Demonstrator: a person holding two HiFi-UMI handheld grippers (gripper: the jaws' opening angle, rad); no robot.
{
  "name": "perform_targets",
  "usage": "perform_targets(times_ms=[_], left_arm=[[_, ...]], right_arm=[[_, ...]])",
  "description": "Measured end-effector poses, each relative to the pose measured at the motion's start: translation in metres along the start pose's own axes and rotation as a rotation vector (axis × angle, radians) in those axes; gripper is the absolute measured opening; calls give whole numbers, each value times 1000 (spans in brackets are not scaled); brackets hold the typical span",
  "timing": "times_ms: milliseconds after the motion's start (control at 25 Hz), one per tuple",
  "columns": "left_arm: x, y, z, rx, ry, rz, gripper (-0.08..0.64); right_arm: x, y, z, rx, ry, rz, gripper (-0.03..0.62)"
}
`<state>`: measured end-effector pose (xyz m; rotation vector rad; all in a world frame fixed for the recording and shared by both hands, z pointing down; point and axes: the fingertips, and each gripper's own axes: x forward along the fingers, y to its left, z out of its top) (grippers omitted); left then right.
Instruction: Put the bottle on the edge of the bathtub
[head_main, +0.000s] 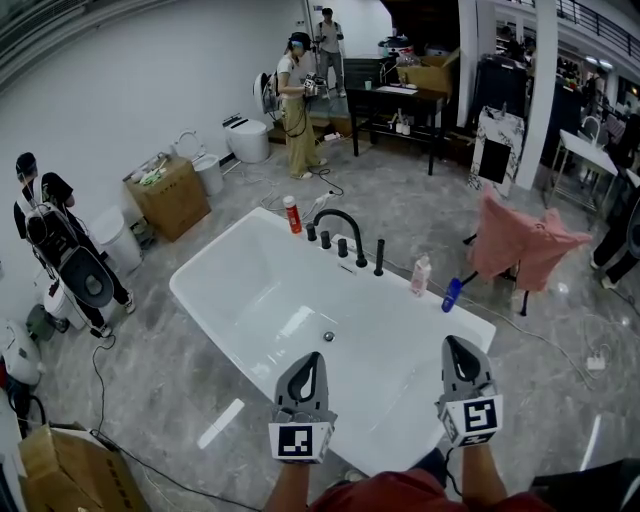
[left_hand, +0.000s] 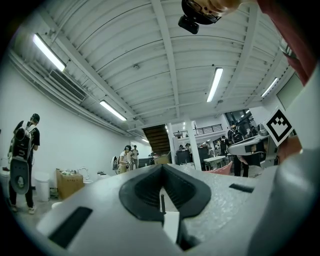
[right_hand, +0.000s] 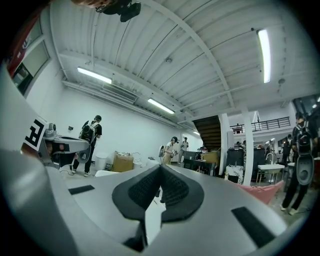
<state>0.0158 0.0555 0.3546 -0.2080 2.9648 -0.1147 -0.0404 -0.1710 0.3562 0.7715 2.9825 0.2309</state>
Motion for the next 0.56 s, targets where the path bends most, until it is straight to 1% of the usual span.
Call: perform_targets(times_ms=[560], left_arm=[[6,3,9,-9,0,1,5]], right_arm=[[6,-4,8,-10,-5,1,-2]])
